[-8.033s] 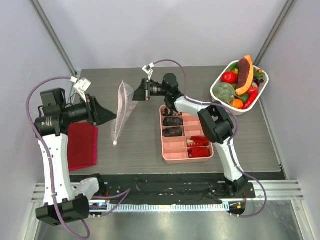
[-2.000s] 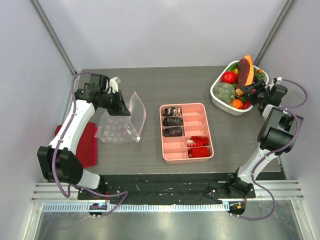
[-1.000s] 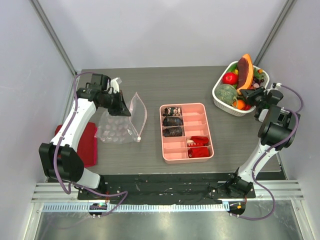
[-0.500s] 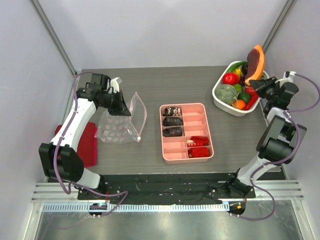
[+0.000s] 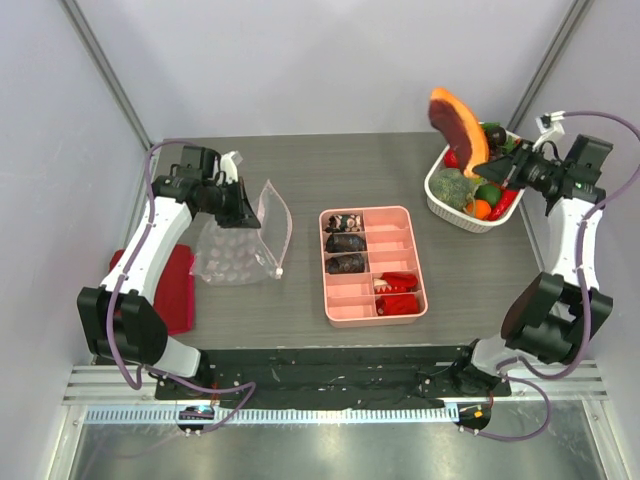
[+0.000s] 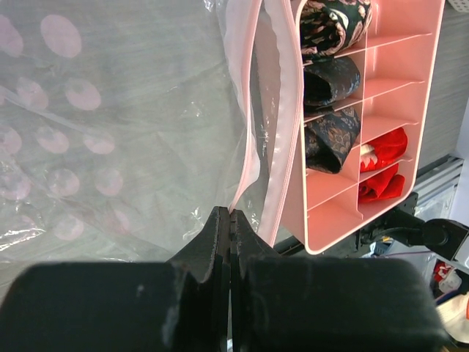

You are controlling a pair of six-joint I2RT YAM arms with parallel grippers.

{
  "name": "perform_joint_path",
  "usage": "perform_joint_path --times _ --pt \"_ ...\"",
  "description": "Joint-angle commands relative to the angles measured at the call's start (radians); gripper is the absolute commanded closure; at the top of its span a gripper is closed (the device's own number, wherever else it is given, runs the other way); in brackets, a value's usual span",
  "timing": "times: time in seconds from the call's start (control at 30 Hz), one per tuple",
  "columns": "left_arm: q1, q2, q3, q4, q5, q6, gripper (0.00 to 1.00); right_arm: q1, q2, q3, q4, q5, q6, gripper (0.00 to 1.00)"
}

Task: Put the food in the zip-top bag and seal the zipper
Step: Pick up the fake food from the bin, then place the fake food in the zipper food storage bag.

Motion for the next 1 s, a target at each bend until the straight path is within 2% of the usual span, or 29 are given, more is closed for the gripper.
perform_joint_path --times 0.0,0.1,0.13,0.3,0.5,0.6,0.8,0.97 --pt "0.000 -0.034 0.014 0.058 -0.024 0.022 1.00 0.092 -0.115 0.113 -0.584 -0.134 -0.432 0.99" --pt "0.000 -0.035 0.019 0.083 -0.035 0.028 1.00 0.229 -0.175 0.093 -0.665 -0.111 -0.470 0.99" --pt "0.000 -0.038 0.020 0.090 -0.036 0.033 1.00 0.313 -0.193 0.082 -0.661 -0.105 -0.459 0.99" --pt "0.000 -0.049 0.028 0.091 -0.052 0.041 1.00 0.543 -0.269 -0.017 -0.482 -0.061 -0.268 0.99" --pt "-0.002 -0.060 0.032 0.088 -0.058 0.041 1.00 0.769 -0.212 -0.046 -0.365 0.005 -0.106 0.99" --pt "-0.002 -0.074 0.034 0.086 -0.064 0.044 1.00 0.817 -0.177 -0.056 -0.320 0.024 -0.042 0.99" --pt "-0.002 -0.095 0.028 0.083 -0.066 0.041 1.00 0.835 -0.131 -0.091 -0.144 0.061 0.154 0.99" --pt "-0.002 -0.095 0.040 0.072 -0.060 0.034 1.00 0.881 -0.079 -0.100 -0.084 0.114 0.217 0.99"
